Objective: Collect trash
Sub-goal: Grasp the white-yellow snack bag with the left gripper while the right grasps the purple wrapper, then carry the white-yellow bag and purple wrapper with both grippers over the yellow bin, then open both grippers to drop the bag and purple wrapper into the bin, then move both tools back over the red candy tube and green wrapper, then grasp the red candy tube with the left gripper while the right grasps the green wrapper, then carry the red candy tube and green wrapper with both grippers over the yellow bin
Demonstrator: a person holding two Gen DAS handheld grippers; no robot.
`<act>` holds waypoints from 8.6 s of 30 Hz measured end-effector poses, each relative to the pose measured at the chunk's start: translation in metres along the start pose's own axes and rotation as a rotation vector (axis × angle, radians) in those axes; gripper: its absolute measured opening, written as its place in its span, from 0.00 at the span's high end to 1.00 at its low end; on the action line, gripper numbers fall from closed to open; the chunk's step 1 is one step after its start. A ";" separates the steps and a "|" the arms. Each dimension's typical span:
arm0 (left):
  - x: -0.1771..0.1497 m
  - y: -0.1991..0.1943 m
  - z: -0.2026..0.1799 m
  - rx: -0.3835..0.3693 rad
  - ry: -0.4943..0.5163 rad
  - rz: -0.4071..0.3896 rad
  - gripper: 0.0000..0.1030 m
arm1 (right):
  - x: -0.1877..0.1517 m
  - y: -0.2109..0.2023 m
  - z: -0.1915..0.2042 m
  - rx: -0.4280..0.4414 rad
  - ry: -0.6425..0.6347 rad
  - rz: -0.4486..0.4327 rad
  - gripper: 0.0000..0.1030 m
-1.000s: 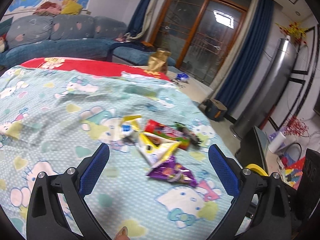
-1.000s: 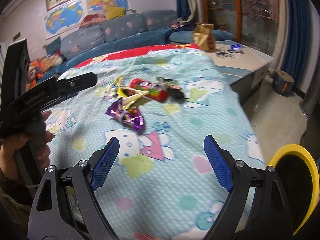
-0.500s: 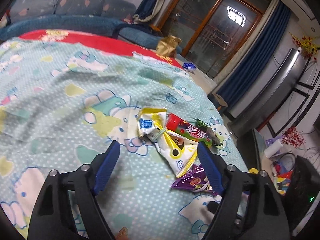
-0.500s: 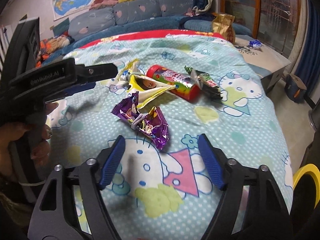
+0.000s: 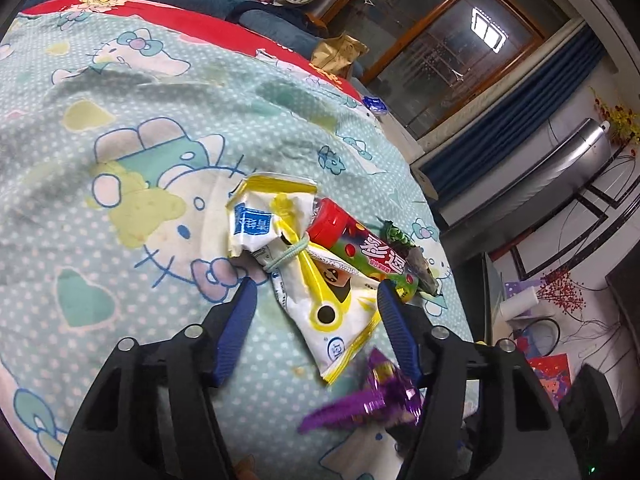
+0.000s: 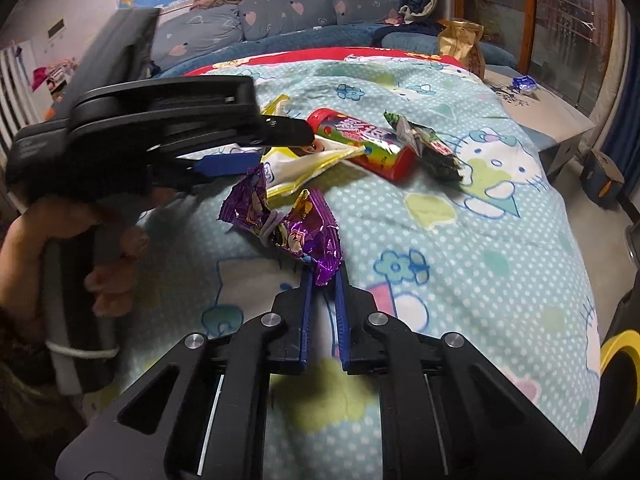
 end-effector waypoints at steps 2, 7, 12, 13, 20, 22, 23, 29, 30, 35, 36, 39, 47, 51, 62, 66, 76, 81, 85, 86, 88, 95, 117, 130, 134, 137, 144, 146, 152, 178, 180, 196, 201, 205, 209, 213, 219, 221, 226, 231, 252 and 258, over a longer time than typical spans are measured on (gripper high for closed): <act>0.000 0.003 -0.001 0.013 -0.001 0.005 0.58 | -0.005 -0.005 -0.002 0.003 0.012 -0.006 0.94; -0.003 0.005 0.000 0.038 -0.002 0.002 0.71 | -0.014 -0.017 -0.010 0.002 0.040 -0.014 0.94; -0.012 -0.012 -0.007 0.041 0.027 -0.034 0.77 | -0.018 -0.026 -0.019 0.002 0.074 -0.017 0.95; -0.015 -0.015 -0.010 0.043 0.042 -0.041 0.77 | -0.019 -0.027 -0.020 0.001 0.076 -0.019 0.95; -0.030 -0.043 -0.028 0.050 0.123 -0.102 0.79 | -0.024 -0.044 -0.030 0.018 0.110 -0.035 1.00; -0.032 -0.049 -0.032 0.055 0.139 -0.115 0.79 | -0.026 -0.048 -0.034 0.015 0.116 -0.038 1.00; -0.033 -0.053 -0.034 0.055 0.146 -0.120 0.79 | -0.027 -0.049 -0.036 0.009 0.118 -0.040 1.00; -0.038 -0.066 -0.038 0.057 0.164 -0.132 0.79 | -0.027 -0.059 -0.044 0.008 0.140 -0.058 1.00; -0.039 -0.069 -0.040 0.055 0.167 -0.139 0.79 | -0.026 -0.061 -0.044 0.015 0.139 -0.063 1.00; -0.041 -0.087 -0.049 0.035 0.190 -0.167 0.79 | -0.024 -0.060 -0.045 0.029 0.150 -0.075 0.79; -0.041 -0.091 -0.052 0.029 0.197 -0.175 0.79 | -0.023 -0.058 -0.044 0.026 0.144 -0.079 0.74; -0.041 -0.104 -0.061 0.014 0.214 -0.196 0.79 | -0.020 -0.050 -0.037 0.038 0.121 -0.080 0.73; -0.035 -0.133 -0.090 -0.033 0.259 -0.251 0.79 | -0.011 -0.028 -0.014 0.063 0.050 -0.067 0.65; -0.035 -0.140 -0.102 -0.049 0.278 -0.263 0.79 | -0.010 -0.021 -0.010 0.052 0.010 -0.073 0.87; -0.041 -0.129 -0.128 -0.087 0.326 -0.230 0.79 | -0.026 -0.057 -0.041 0.059 0.097 -0.105 0.91; -0.048 -0.120 -0.141 -0.101 0.351 -0.209 0.79 | -0.032 -0.077 -0.068 0.031 0.172 -0.134 0.91; -0.066 -0.102 -0.175 -0.138 0.430 -0.163 0.79 | -0.038 -0.115 -0.120 -0.045 0.287 -0.205 0.91; -0.076 -0.095 -0.189 -0.154 0.469 -0.143 0.79 | -0.043 -0.129 -0.142 -0.081 0.335 -0.235 0.91; -0.083 -0.090 -0.199 -0.168 0.496 -0.128 0.79 | -0.049 -0.140 -0.161 -0.108 0.380 -0.258 0.91; -0.084 -0.089 -0.200 -0.171 0.501 -0.124 0.79 | -0.050 -0.143 -0.166 -0.116 0.391 -0.264 0.91; -0.086 -0.086 -0.204 -0.177 0.512 -0.116 0.79 | -0.054 -0.148 -0.173 -0.128 0.410 -0.276 0.91; -0.100 -0.074 -0.222 -0.200 0.557 -0.087 0.79 | -0.065 -0.163 -0.199 -0.171 0.476 -0.306 0.91; -0.166 -0.017 -0.286 -0.279 0.738 0.066 0.79 | -0.108 -0.186 -0.268 -0.284 0.659 -0.334 0.91; -0.197 0.019 -0.313 -0.299 0.819 0.149 0.79 | -0.132 -0.193 -0.299 -0.324 0.758 -0.350 0.91; -0.205 0.032 -0.320 -0.299 0.842 0.174 0.79 | -0.138 -0.194 -0.306 -0.327 0.781 -0.347 0.91; -0.211 0.041 -0.323 -0.292 0.855 0.189 0.79 | -0.142 -0.195 -0.312 -0.329 0.801 -0.345 0.91; -0.207 0.064 -0.334 -0.286 0.871 0.176 0.51 | -0.151 -0.199 -0.321 -0.319 0.862 -0.364 0.77; -0.200 0.066 -0.331 -0.302 0.835 0.175 0.28 | -0.153 -0.202 -0.322 -0.333 0.873 -0.374 0.67; -0.179 0.051 -0.310 -0.284 0.744 0.115 0.10 | -0.151 -0.200 -0.315 -0.345 0.859 -0.375 0.55; -0.067 -0.023 -0.172 -0.002 0.456 -0.152 0.09 | -0.050 -0.134 -0.160 -0.171 0.373 -0.272 0.48; -0.061 -0.028 -0.163 0.014 0.443 -0.165 0.09 | -0.041 -0.129 -0.147 -0.154 0.338 -0.266 0.48; -0.016 -0.044 -0.070 0.156 0.283 -0.189 0.10 | 0.032 -0.056 -0.073 -0.112 0.033 -0.188 0.48; -0.004 -0.036 -0.049 0.151 0.213 -0.142 0.26 | 0.052 -0.022 -0.066 -0.143 -0.045 -0.141 0.48; 0.003 -0.024 -0.039 0.103 0.159 -0.092 0.32 | 0.063 0.003 -0.061 -0.173 -0.106 -0.100 0.48; 0.006 -0.008 -0.038 0.064 0.124 -0.045 0.36 | 0.068 0.022 -0.056 -0.213 -0.177 -0.068 0.56; 0.008 0.009 -0.043 0.048 0.117 -0.010 0.36 | 0.072 0.033 -0.053 -0.226 -0.221 -0.052 0.81; 0.010 0.027 -0.038 0.020 0.041 0.017 0.36 | 0.069 0.029 -0.060 -0.153 -0.174 -0.060 0.89; 0.011 0.033 -0.036 0.013 0.011 0.019 0.36 | 0.068 0.023 -0.065 -0.128 -0.134 -0.076 0.89; 0.015 0.045 -0.033 0.003 -0.054 0.014 0.36 | 0.058 -0.002 -0.078 -0.074 -0.028 -0.123 0.89; 0.023 0.057 -0.037 0.049 -0.071 0.011 0.40 | 0.037 -0.023 -0.086 -0.053 0.029 -0.138 0.89; -0.022 0.055 -0.117 0.002 0.244 0.071 0.72 | -0.016 -0.098 -0.117 -0.076 0.209 -0.251 0.89; -0.039 0.036 -0.142 -0.027 0.343 0.043 0.72 | -0.027 -0.114 -0.134 -0.087 0.280 -0.270 0.89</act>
Point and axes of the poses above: each gripper's, at about its wrist camera, not at the fingertips, and y roughly the way its jaws point, z to its left, x to its top, the point moved 2 cm from there along y, roughly the way its jaws point, and after that the axes turned 7 degrees about y, right-handed, at the moved point
